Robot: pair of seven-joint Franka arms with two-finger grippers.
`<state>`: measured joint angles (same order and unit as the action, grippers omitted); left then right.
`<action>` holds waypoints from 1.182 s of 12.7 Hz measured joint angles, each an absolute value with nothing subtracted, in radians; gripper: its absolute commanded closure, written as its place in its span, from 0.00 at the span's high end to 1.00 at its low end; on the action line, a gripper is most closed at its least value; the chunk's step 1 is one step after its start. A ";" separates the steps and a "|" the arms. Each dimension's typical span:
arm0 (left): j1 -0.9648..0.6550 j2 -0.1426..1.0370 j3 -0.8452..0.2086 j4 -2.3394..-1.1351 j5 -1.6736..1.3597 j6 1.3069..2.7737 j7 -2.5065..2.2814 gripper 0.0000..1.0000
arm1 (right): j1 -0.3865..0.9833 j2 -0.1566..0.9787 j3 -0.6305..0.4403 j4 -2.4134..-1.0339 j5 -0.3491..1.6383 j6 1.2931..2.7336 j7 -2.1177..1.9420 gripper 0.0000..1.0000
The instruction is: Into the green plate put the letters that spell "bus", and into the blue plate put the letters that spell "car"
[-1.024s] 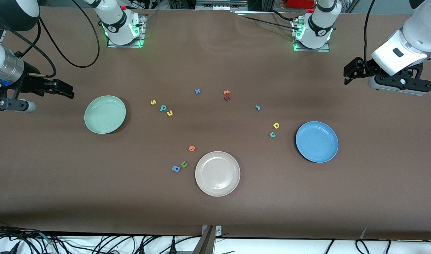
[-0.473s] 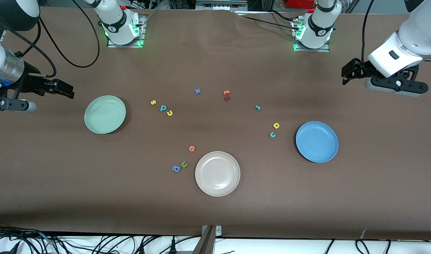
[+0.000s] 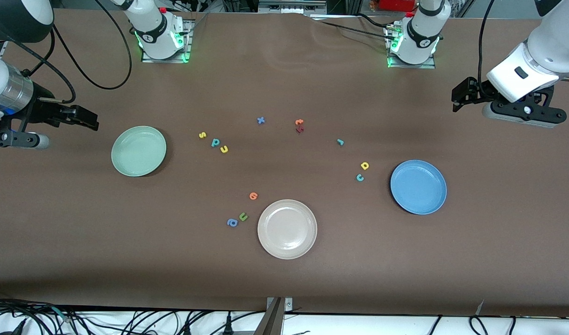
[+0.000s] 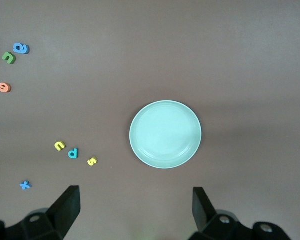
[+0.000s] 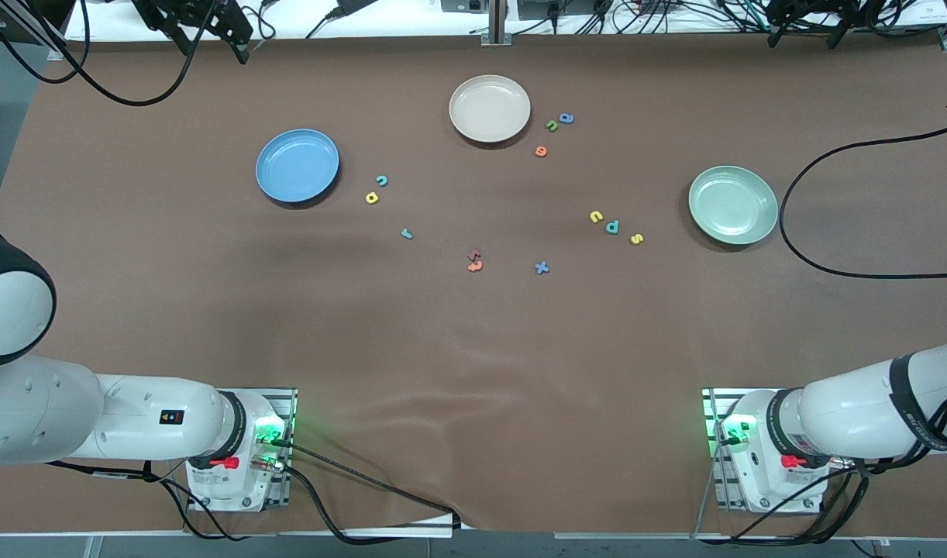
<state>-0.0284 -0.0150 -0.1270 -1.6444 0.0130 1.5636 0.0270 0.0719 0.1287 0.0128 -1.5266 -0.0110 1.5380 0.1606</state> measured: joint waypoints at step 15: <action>-0.032 -0.015 -0.129 -1.647 0.013 1.552 0.027 1.00 | 0.073 0.126 0.013 -1.530 -0.011 1.508 0.162 0.99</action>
<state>-0.0315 -0.0150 -0.1293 -1.6471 0.0130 1.5518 0.0270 0.0731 0.1257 0.0128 -1.5295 -0.0111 1.5081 0.1620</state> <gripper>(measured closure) 0.000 0.004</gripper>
